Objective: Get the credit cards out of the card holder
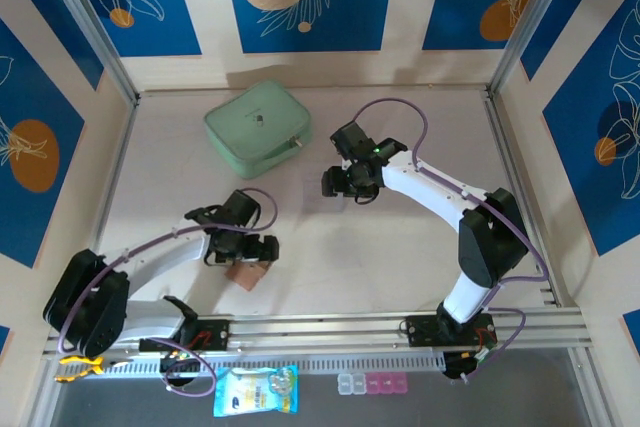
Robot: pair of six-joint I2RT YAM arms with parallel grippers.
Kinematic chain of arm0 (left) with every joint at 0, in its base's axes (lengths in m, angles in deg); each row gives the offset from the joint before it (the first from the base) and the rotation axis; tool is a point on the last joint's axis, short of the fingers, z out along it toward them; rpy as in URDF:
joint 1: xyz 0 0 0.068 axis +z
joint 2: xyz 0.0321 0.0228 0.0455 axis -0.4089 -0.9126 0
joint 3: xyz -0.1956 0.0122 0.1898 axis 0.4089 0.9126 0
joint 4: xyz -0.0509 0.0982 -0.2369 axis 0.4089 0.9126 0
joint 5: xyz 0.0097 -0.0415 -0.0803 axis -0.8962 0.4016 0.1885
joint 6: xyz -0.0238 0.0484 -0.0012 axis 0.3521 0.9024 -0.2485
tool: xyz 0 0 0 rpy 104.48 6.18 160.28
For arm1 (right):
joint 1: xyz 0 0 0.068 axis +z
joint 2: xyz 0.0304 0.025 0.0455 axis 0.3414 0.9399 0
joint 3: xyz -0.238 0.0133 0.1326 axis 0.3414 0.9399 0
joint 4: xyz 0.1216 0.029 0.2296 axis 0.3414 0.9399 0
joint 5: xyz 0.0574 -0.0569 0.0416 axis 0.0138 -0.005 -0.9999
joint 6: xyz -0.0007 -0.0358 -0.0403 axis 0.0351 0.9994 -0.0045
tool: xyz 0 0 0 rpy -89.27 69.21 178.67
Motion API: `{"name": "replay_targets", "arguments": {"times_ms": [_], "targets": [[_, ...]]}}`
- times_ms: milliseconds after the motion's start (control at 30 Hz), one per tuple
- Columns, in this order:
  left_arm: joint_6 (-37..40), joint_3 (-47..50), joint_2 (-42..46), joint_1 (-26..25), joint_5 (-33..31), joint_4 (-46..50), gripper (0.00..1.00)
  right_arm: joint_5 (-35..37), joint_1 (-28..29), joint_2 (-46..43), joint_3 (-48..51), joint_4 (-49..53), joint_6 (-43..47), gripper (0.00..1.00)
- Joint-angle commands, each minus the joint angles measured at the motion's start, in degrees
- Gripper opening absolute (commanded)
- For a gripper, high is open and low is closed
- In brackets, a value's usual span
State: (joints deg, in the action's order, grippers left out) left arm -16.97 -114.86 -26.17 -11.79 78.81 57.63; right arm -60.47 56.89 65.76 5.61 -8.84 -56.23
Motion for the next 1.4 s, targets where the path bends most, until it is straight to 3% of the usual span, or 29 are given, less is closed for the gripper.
{"name": "replay_targets", "arguments": {"times_ms": [0,400,700,1033,1367], "targets": [[-3.3,-0.4,1.6,-3.1,-4.1,5.0,0.99,0.2,0.7,-2.0,0.5,1.5,-1.0,0.63],[-7.3,-2.5,-3.9,-10.2,-8.8,6.1,0.94,0.5,1.6,-0.7,0.0,1.8,-0.9,0.64],[-8.7,-3.7,-6.0,-11.9,-9.8,6.2,0.86,2.4,1.8,-1.3,0.0,2.9,-0.4,0.64],[-10.9,-7.3,-7.1,-13.7,-7.2,3.3,0.83,5.4,2.0,-4.3,1.3,3.5,0.4,0.64],[-12.7,-13.1,-14.9,-14.8,-4.5,-0.6,0.82,6.6,1.2,-8.2,3.7,5.0,0.6,0.65]]}}
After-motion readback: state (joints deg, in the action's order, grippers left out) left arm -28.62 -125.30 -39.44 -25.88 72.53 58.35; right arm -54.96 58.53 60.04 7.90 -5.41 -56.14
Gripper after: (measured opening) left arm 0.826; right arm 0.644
